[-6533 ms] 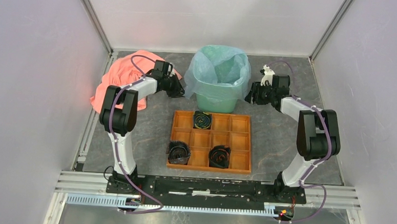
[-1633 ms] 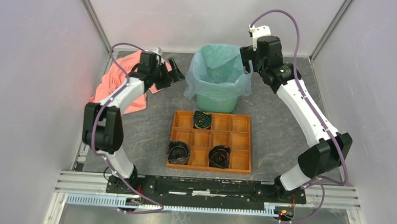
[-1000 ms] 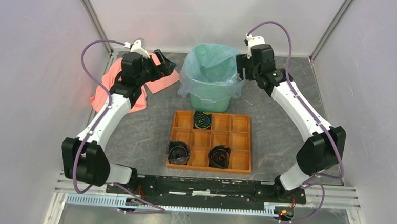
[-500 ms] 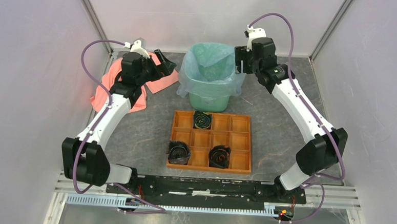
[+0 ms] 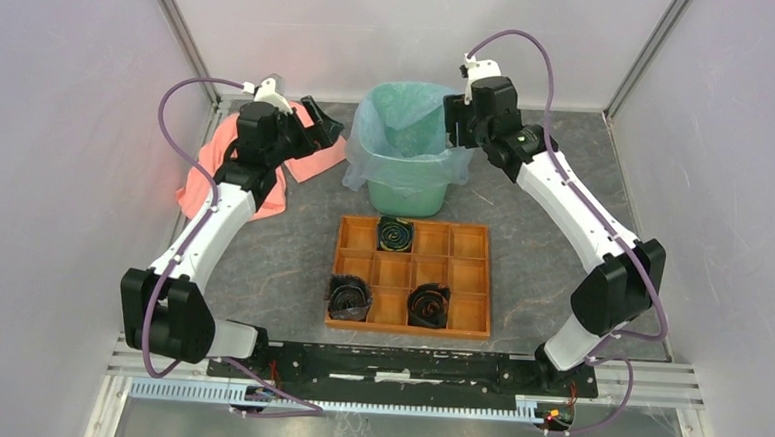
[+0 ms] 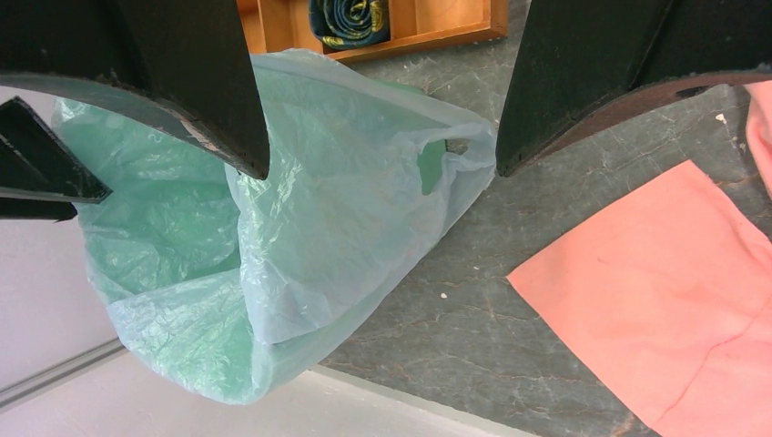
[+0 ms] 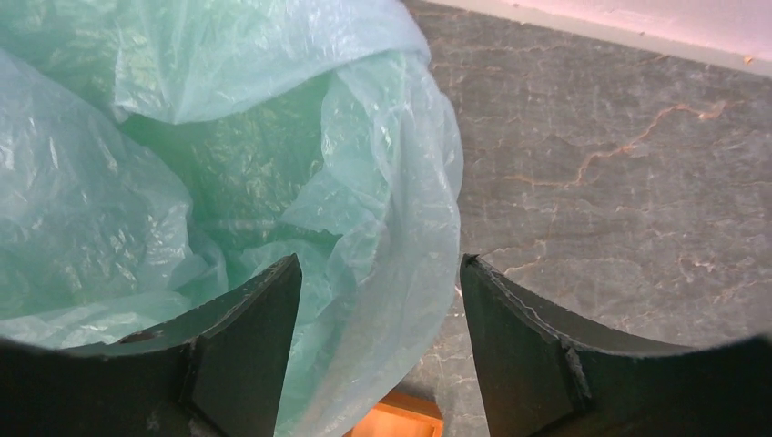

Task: Put the trash bags into the trash bin

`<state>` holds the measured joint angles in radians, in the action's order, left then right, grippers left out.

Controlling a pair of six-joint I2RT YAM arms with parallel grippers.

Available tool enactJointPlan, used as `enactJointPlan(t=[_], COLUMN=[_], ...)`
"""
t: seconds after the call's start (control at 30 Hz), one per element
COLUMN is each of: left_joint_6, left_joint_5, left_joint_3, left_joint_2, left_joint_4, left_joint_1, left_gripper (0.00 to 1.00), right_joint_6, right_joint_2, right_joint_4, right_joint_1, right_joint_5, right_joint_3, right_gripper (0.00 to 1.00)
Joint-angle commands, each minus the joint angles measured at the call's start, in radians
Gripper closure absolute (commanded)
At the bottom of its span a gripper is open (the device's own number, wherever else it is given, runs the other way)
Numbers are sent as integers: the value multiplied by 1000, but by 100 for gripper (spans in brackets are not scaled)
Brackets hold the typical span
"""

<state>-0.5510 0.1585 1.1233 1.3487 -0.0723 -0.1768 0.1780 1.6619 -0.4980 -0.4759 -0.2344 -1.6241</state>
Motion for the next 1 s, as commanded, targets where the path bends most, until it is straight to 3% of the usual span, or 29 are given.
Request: enactJointPlan(t=[0.0,0.2,0.37,0.43,0.57,0.6,0.97], left_joint_6=[22,19,23,24,23,21,12], left_joint_5=[-5,-19,-40,-43,-56,-53,-24], left_joint_3=[7,7,9,9,11,13,13], left_joint_2=[-1,3,3,3,1,0,18], left_joint_4=[26,20,8,6,-3,-6,1], left_joint_1=[-1,-1,-1,-1,-2,-1,-2], left_gripper=[0,0,0,0,0,0,0], right_joint_6=[-29,-6,23,1,-46,-51,-120], right_joint_2=[-48,56,139,158,130,123,162], right_joint_4=[28,1,-29,-51,-11,-2,49], right_joint_1=[-7,-51,-61,-60,-39,-25,279], right_joint_5=[-52,-152,-255,-315,-432,-433,-374], right_joint_3=[-52,-47,-115,-161,-150,-149,-237], right_gripper=[28,37,57,66,97,100,100])
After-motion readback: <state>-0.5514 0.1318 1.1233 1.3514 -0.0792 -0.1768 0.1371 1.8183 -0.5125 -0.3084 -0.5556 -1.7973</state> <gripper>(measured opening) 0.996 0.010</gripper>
